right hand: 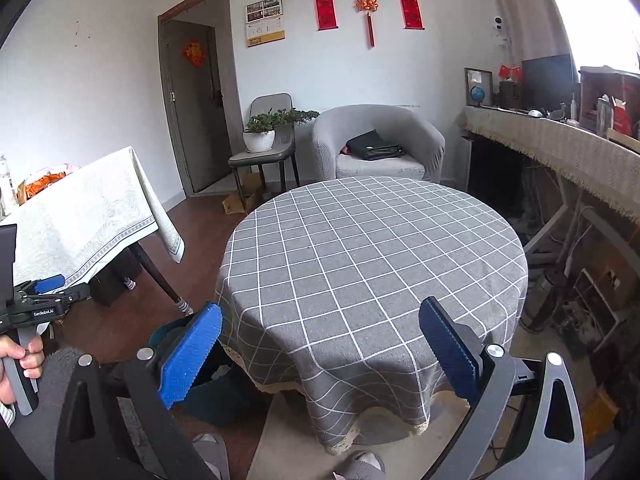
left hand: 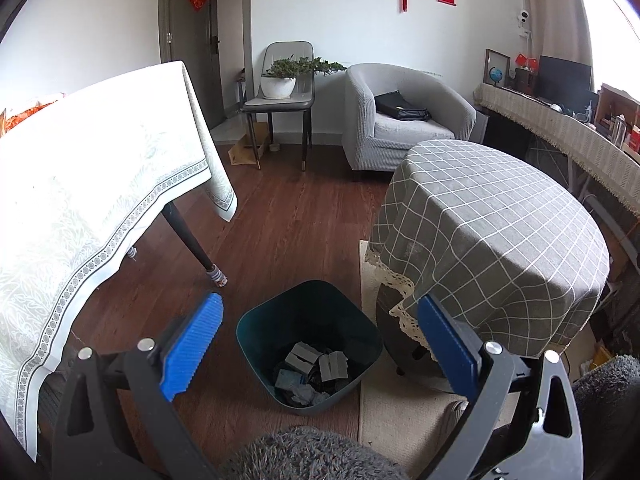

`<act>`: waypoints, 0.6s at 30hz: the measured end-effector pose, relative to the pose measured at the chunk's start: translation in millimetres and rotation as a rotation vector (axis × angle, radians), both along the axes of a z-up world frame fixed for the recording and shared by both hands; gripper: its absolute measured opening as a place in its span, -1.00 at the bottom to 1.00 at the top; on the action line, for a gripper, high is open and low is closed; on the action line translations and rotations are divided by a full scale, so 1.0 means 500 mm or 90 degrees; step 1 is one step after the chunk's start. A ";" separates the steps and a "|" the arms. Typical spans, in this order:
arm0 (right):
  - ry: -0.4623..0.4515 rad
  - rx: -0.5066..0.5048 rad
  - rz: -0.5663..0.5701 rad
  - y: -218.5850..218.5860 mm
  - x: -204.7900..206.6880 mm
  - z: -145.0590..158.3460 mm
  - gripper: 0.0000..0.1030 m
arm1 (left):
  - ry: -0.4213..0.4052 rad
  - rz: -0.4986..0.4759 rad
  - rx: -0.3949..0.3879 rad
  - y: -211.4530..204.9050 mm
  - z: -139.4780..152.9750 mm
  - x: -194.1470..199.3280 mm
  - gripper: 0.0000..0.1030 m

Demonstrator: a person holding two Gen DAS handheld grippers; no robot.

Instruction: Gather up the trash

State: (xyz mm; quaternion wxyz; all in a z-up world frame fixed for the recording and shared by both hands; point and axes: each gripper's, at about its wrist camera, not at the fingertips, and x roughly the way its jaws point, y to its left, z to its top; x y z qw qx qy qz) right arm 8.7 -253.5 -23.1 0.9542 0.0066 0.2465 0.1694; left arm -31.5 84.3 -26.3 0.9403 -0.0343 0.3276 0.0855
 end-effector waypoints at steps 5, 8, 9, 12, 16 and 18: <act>0.007 -0.001 0.006 0.002 0.002 -0.002 0.94 | 0.023 -0.006 0.006 -0.005 -0.007 0.007 0.93; 0.009 -0.001 0.006 0.001 0.003 -0.002 0.94 | 0.023 -0.010 0.007 -0.007 -0.007 0.007 0.93; 0.008 -0.002 0.006 0.001 0.003 -0.002 0.94 | 0.024 -0.010 0.006 -0.007 -0.007 0.007 0.93; 0.010 -0.002 0.006 0.002 0.003 -0.002 0.94 | 0.026 -0.009 0.002 -0.005 -0.008 0.008 0.93; 0.017 -0.004 0.008 0.001 0.008 -0.006 0.94 | 0.027 -0.006 -0.003 -0.001 -0.008 0.008 0.93; 0.019 -0.006 0.009 0.001 0.010 -0.006 0.94 | 0.027 -0.006 -0.002 -0.002 -0.008 0.008 0.93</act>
